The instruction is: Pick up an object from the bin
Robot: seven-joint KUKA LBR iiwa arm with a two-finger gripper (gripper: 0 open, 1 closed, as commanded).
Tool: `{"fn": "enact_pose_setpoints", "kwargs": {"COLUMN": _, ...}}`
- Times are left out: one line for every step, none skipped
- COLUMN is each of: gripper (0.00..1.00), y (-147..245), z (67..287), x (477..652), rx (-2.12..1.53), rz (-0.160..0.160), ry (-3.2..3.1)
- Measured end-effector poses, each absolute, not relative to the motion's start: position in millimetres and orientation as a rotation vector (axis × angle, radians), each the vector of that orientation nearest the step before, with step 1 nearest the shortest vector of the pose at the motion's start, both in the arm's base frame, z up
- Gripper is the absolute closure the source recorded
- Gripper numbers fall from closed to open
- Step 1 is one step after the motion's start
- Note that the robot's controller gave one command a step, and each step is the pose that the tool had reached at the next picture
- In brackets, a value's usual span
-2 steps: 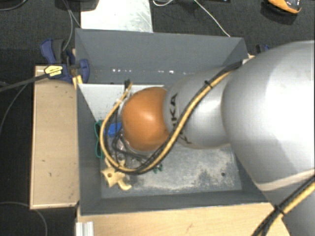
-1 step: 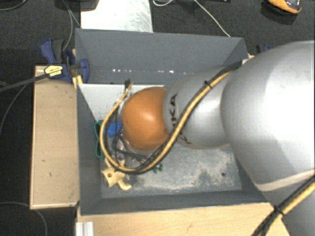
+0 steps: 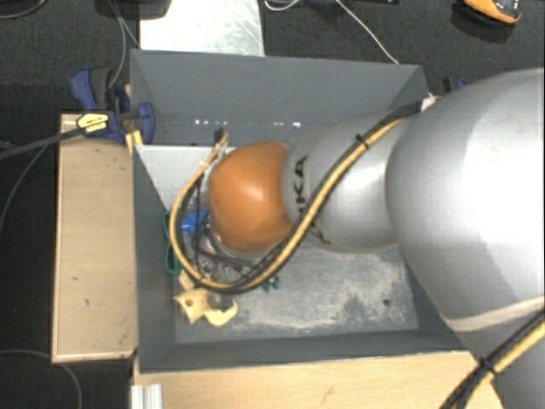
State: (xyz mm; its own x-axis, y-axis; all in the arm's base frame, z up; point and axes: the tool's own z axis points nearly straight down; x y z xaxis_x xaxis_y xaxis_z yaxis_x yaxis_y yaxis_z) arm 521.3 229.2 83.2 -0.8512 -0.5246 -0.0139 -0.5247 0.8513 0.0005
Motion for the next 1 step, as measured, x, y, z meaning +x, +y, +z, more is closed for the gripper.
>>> {"fn": "enact_pose_setpoints", "kwargs": {"gripper": 1.0, "y": 234.7, "z": 87.6, "x": 510.9, "rx": -0.869, "rz": -0.001, "ry": 3.005}}
